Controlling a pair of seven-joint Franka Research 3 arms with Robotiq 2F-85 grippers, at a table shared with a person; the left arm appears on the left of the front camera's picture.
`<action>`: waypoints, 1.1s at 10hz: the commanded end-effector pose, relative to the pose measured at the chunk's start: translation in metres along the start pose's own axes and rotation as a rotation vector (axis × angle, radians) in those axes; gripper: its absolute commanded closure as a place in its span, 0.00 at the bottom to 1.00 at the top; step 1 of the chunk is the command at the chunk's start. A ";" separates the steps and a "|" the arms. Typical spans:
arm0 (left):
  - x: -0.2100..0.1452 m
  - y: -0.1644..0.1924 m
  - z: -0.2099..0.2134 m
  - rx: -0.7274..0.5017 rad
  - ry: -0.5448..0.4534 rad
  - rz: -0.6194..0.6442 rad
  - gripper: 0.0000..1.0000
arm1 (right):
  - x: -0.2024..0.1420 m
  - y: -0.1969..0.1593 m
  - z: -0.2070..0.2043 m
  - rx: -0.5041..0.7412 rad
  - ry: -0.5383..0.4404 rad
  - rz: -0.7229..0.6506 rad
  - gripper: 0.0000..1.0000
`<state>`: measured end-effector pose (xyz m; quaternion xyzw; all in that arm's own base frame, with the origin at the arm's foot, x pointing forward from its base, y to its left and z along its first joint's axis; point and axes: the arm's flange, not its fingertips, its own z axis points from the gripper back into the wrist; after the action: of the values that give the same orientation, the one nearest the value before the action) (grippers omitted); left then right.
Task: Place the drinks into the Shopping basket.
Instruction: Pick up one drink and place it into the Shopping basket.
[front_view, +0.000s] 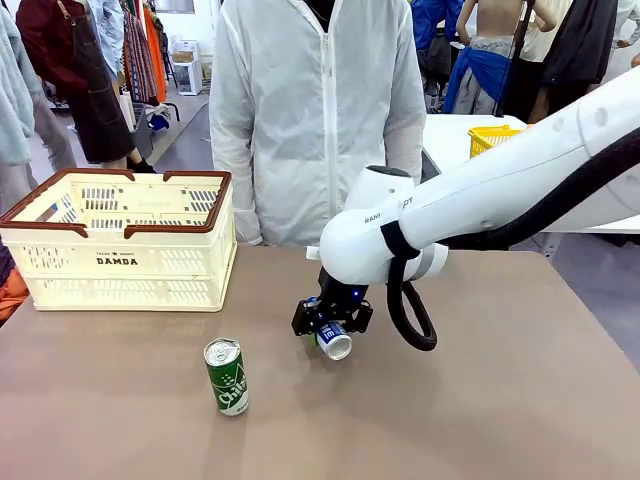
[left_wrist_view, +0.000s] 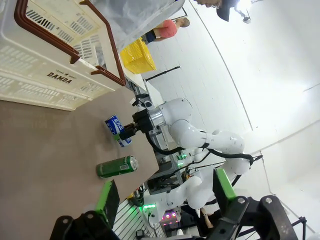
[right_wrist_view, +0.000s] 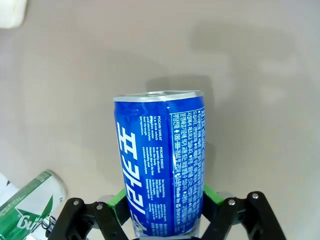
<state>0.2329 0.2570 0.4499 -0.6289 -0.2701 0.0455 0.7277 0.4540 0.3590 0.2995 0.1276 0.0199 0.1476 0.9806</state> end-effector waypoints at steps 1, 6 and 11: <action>0.001 -0.002 0.001 -0.021 -0.013 -0.023 0.00 | 0.003 0.015 0.009 -0.034 -0.044 -0.008 1.00; 0.001 -0.002 0.001 -0.021 -0.013 -0.023 0.00 | 0.004 0.018 0.005 -0.059 -0.015 0.013 0.00; 0.001 -0.002 0.001 -0.021 -0.013 -0.023 0.00 | 0.003 0.012 0.013 -0.076 -0.019 -0.006 0.00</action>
<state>0.2329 0.2570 0.4499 -0.6289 -0.2701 0.0454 0.7277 0.4547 0.3625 0.3086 0.1114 0.0063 0.1586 0.9810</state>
